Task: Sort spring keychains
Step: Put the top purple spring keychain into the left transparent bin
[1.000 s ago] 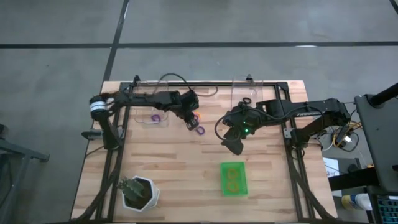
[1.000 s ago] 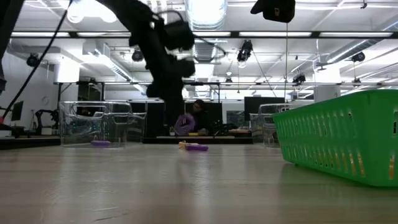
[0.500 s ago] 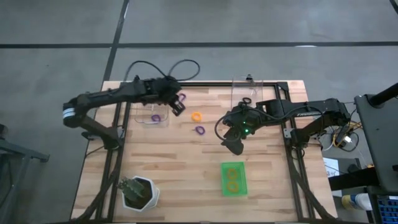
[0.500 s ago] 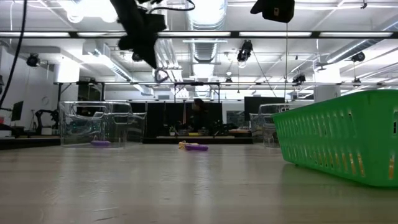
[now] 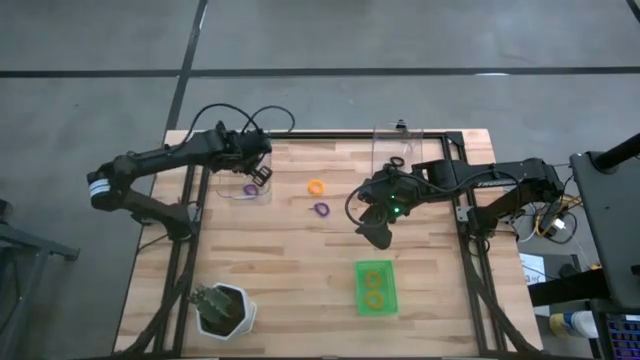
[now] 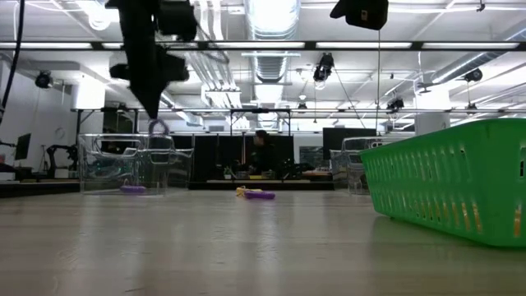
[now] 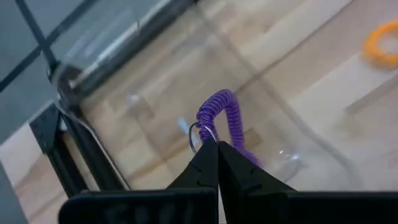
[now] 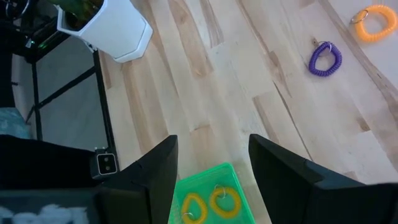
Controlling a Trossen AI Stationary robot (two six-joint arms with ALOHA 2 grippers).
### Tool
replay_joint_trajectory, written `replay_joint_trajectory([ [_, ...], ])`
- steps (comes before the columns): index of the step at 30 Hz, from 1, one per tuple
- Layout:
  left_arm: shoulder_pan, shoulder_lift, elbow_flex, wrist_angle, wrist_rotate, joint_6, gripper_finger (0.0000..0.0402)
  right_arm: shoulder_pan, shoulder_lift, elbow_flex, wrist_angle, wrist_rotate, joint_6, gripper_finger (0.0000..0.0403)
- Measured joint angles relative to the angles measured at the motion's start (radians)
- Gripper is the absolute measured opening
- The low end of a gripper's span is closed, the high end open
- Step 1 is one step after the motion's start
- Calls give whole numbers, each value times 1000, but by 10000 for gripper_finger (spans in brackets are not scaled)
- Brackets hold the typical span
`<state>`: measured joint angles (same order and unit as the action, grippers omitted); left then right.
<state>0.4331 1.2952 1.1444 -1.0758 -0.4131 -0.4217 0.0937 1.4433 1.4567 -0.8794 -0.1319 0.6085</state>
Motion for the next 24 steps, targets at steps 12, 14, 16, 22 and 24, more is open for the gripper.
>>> replay_joint_trajectory([
  [12, 32, 4, -301, 203, 152, -47, 0, 0, 0, 0, 1, 1, -1, 192],
  [14, 40, 5, -327, 214, 181, -48, 0, 0, 0, 0, 1, 1, -1, 192],
  [16, 44, 5, -343, 222, 187, -59, 0, 0, 0, 0, 1, 1, -3, 192],
  [22, 56, 2, -323, 229, 161, -122, 13, 0, 0, 0, 3, 1, -5, 192],
  [24, 56, -2, -285, 235, 161, -98, 24, 0, 0, 0, 3, 2, -5, 192],
])
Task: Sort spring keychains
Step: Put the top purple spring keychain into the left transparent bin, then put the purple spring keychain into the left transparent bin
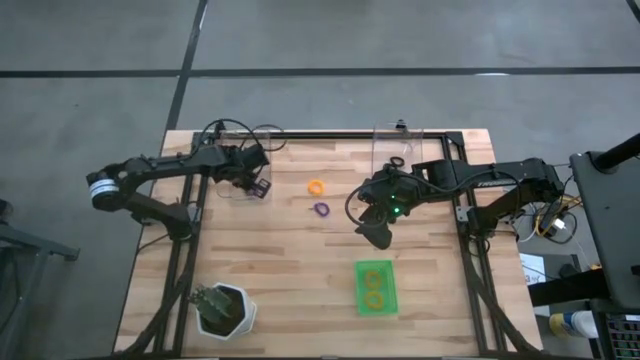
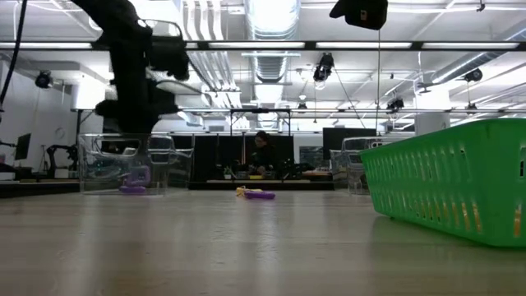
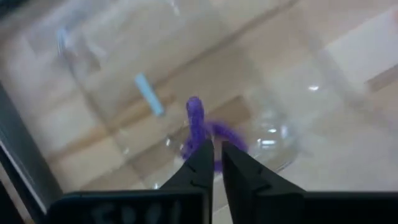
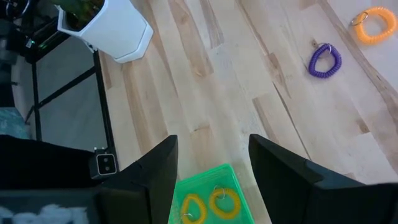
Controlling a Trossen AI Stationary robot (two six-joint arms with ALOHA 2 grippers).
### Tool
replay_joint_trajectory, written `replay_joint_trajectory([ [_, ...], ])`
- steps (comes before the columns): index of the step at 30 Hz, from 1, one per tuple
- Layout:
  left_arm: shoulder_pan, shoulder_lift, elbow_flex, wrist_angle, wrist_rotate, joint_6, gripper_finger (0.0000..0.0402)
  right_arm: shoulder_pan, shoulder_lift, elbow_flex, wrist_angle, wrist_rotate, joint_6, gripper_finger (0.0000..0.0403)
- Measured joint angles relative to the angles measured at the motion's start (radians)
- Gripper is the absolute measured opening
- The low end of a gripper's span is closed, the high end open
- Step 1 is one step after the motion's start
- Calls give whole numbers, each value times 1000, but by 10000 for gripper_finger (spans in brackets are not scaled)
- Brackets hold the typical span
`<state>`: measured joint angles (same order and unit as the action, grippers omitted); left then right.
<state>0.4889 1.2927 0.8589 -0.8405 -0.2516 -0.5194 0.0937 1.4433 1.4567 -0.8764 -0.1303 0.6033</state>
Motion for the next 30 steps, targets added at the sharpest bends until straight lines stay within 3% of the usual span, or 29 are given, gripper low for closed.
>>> replay_joint_trajectory([
  [9, -1, -5, 254, -23, -9, 55, 90, 0, 0, 0, 0, 0, 4, 192],
  [17, -56, -3, 459, 93, 113, 202, 113, 0, 0, 0, 0, 0, 6, 192],
  [21, -99, -1, 484, 194, 159, 293, 113, 0, 0, 0, 0, 0, 7, 192],
  [26, -153, -1, 457, 306, 294, 399, 113, 0, 0, 0, 0, 0, 1, 192],
  [30, -214, 1, 403, 363, 292, 496, 113, 0, 0, 0, 0, 0, -6, 192],
])
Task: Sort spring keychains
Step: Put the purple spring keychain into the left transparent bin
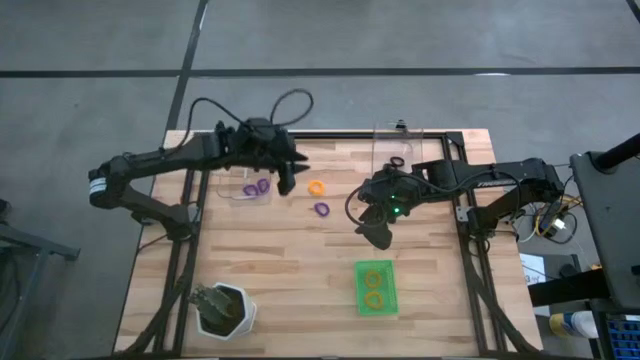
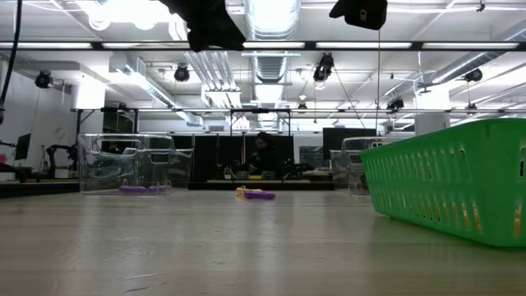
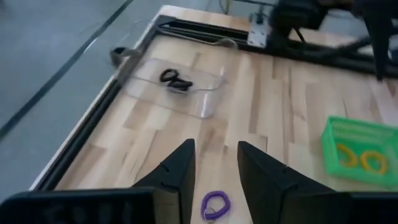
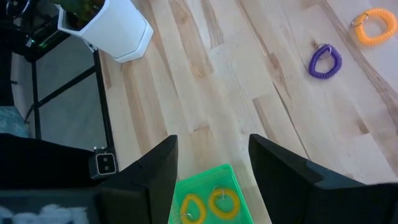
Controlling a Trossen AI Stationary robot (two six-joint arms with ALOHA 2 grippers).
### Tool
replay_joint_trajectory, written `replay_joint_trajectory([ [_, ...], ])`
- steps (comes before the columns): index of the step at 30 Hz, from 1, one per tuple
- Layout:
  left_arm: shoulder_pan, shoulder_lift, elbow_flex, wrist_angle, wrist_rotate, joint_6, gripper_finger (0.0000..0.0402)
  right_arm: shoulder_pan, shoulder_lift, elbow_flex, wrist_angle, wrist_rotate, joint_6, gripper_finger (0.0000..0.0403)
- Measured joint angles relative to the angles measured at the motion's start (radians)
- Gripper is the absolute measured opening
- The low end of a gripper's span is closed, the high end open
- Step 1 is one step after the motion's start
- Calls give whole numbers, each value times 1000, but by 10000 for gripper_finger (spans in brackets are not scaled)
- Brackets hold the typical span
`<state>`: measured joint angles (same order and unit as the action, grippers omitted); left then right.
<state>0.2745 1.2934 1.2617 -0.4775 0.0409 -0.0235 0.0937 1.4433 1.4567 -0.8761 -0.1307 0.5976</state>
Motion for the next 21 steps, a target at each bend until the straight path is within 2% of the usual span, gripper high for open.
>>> replay_joint_trajectory([
  [5, -53, 12, -114, 110, -25, 59, 113, 0, 0, 0, 1, 0, -2, 192],
  [12, -71, 110, -226, 179, -14, 27, 113, 0, 0, 0, 2, 0, 9, 192],
  [16, -77, 203, -238, 225, -1, 45, 113, 0, 0, 0, 2, 0, 15, 192],
  [21, -82, 328, -199, 241, 77, 58, 113, 0, 0, 0, 2, 0, 31, 192],
])
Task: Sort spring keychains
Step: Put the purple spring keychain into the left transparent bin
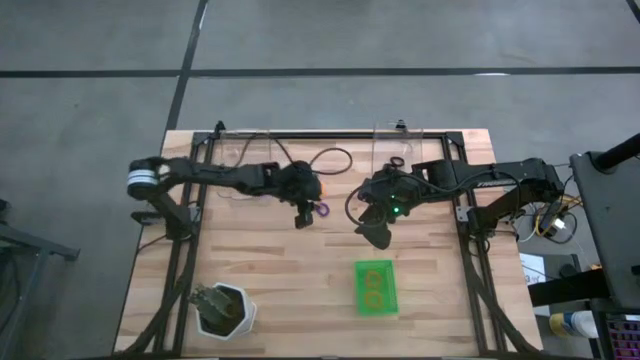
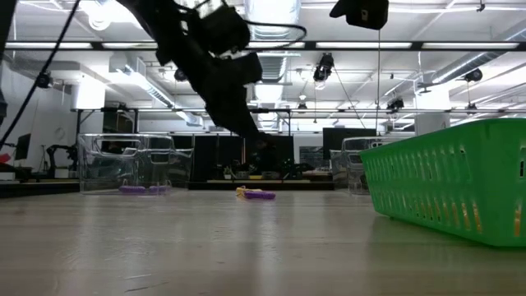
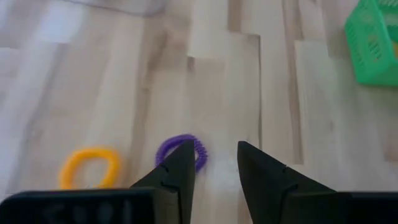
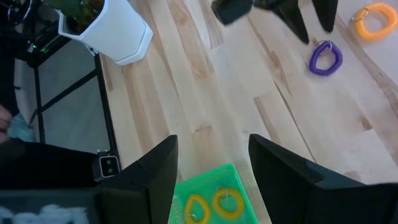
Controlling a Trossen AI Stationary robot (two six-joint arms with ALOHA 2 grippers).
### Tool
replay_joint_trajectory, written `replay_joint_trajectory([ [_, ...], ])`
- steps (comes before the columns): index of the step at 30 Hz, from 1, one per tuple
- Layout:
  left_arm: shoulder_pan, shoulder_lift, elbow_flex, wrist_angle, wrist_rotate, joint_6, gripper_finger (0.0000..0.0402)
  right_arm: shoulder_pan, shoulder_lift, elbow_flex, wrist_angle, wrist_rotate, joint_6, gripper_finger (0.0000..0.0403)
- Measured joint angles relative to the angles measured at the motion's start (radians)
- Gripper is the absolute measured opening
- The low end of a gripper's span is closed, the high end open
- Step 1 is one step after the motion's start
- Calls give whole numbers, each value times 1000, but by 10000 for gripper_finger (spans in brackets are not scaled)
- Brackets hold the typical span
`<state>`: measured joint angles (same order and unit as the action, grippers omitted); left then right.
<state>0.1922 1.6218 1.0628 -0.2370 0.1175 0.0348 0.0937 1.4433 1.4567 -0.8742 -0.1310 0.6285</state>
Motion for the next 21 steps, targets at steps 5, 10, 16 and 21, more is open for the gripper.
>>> replay_joint_trajectory([
  [5, -13, 91, 33, -2, 52, 47, 113, 0, 0, 0, -1, 0, 8, 192],
  [10, -13, 171, 48, -7, 52, 55, 113, 4, 0, 0, -1, 0, 21, 192],
  [16, -14, 241, 72, -7, 7, 62, 113, 13, 0, 0, -2, 0, 24, 192],
  [21, -13, 282, 89, 1, -2, 66, 113, 21, 0, 0, -1, 0, 27, 192],
])
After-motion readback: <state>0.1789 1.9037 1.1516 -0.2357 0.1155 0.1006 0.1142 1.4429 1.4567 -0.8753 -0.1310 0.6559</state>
